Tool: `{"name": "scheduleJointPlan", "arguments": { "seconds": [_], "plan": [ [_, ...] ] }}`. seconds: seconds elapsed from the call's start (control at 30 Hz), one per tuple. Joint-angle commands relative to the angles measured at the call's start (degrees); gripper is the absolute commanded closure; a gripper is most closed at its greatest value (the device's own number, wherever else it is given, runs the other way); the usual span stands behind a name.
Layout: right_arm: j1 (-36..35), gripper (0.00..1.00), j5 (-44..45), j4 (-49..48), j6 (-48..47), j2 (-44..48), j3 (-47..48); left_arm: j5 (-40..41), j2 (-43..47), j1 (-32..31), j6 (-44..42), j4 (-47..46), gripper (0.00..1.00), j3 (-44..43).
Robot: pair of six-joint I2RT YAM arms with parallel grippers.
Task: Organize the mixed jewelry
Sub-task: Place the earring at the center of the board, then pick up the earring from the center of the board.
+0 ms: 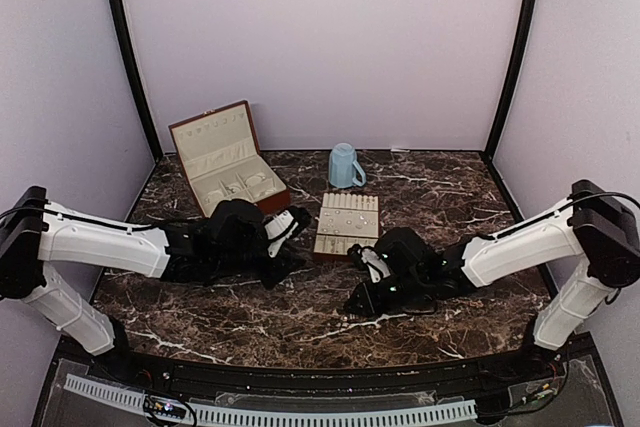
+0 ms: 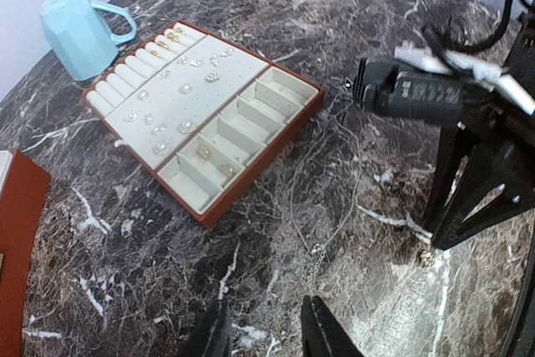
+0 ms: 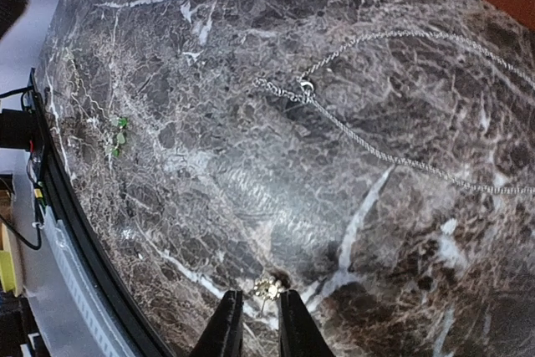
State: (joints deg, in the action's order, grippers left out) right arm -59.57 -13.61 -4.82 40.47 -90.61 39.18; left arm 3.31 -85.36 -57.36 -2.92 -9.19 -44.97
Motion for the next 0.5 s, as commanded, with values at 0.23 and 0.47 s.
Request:
{"name": "scheduleJointPlan", "arguments": {
  "seconds": [0.23, 0.47],
  "plan": [
    [-0.37, 0.9, 4.64, 8.35, -9.01, -5.97, 6.71, -0.91, 5.89, 1.09, 12.32, -5.45, 0.68, 3.44],
    [-1.52, 0.92, 3.81, 8.15, -7.97, -5.96, 6.04, -0.41, 6.16, 1.33, 12.59, -5.22, 0.68, 3.62]
  ]
}}
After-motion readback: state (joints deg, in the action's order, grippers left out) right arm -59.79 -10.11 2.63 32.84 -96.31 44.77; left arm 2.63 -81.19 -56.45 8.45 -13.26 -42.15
